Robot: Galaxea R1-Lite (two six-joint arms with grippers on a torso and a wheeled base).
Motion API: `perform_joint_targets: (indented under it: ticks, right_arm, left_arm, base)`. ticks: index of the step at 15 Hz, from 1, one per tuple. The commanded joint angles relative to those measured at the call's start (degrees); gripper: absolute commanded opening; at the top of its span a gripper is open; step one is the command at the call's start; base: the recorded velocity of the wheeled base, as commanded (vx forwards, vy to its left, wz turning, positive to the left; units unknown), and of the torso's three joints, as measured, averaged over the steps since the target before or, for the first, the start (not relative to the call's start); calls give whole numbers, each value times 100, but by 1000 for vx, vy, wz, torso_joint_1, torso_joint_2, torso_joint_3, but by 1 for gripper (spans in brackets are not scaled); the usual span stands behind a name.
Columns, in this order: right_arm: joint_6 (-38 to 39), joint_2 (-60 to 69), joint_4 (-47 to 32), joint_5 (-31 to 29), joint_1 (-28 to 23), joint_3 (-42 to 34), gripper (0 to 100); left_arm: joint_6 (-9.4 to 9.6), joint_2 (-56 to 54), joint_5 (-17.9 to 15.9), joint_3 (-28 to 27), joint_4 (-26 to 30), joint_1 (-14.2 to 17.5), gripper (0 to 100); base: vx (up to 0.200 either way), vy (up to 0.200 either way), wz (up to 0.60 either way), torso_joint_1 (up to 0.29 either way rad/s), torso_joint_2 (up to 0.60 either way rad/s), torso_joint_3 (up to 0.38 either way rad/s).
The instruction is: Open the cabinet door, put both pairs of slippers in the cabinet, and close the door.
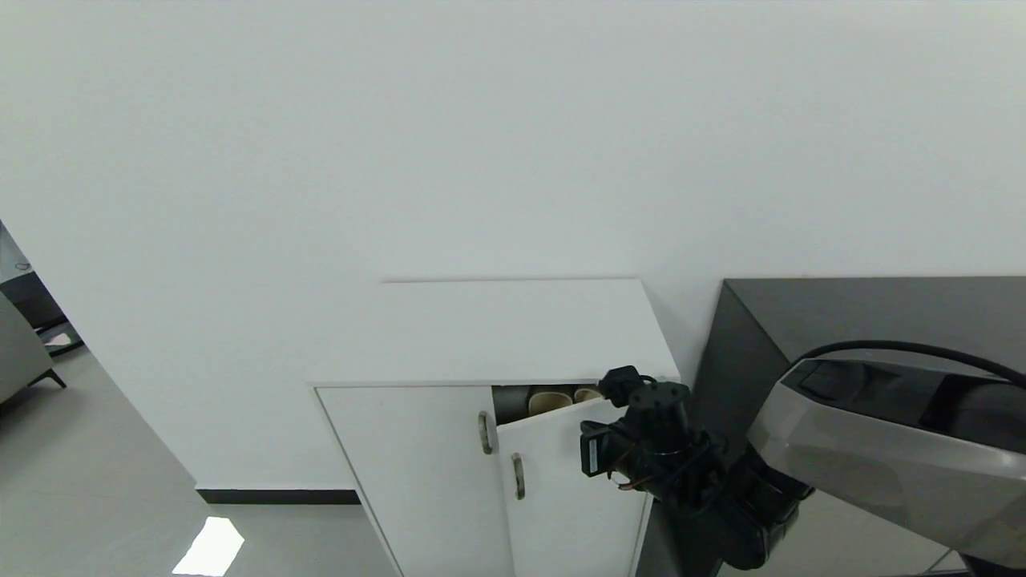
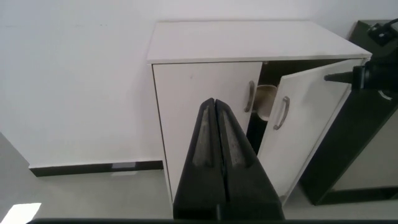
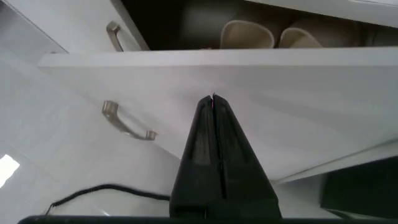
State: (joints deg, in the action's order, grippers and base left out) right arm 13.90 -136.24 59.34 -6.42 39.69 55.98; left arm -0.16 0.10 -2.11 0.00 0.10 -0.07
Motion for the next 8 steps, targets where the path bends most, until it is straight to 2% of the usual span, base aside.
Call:
perform_joint_targets:
  ticks: [1,8]
  right_arm:
    - [-1,-219,-98,1,-111,335,0]
    - [-1,-456,-494,18,-366,1020,0]
  left_arm:
    - [-2,-1,0,0,-1,-1,0]
    - [-2,-1,0,0,-1,-1,0]
  base:
    - [0,0,0,0,0,0]
    - [0,0,0,0,0,0]
